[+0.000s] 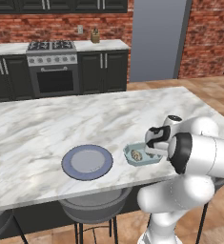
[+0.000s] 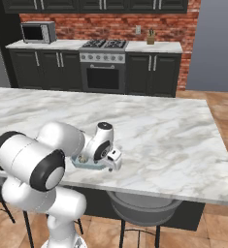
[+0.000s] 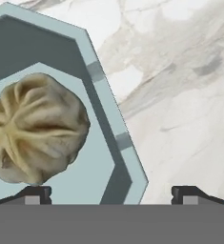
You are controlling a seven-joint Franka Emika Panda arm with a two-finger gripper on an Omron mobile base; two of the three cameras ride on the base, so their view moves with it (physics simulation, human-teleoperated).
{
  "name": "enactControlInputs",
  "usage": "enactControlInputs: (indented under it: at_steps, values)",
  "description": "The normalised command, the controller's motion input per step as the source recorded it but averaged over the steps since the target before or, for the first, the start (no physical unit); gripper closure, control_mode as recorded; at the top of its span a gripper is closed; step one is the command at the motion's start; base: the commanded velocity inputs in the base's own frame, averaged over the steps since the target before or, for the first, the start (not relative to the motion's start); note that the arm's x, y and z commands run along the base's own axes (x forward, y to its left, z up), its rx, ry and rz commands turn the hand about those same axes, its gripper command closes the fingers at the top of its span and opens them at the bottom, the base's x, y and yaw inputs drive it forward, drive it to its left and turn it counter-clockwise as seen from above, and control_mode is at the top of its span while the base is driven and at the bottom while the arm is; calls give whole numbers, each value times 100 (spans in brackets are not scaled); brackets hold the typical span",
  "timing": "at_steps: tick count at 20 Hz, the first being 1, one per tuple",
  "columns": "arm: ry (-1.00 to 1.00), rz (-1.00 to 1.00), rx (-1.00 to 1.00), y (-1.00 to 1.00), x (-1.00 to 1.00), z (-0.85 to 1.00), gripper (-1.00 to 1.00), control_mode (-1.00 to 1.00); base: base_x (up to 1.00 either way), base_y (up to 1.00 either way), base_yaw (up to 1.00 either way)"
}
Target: Place two dumplings into each of the tupperware containers and then place the containers in the fridge.
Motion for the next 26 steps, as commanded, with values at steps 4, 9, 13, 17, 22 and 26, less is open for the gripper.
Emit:
enactControlInputs:
  at_steps: [4,9,13,17,22,26]
  values:
    - [16,-2,0,-9,28,4,-100,-100,0,0,0]
    - [13,-4,0,-6,0,-27,-100,-100,0,0,0]
    - [13,-2,0,-6,0,-28,-100,-100,0,0,0]
    - [8,0,0,0,0,-21,100,-100,0,0,0]
    - [0,0,0,0,0,0,100,-100,0,0,0]
    - [0,0,0,0,0,0,100,-100,0,0,0]
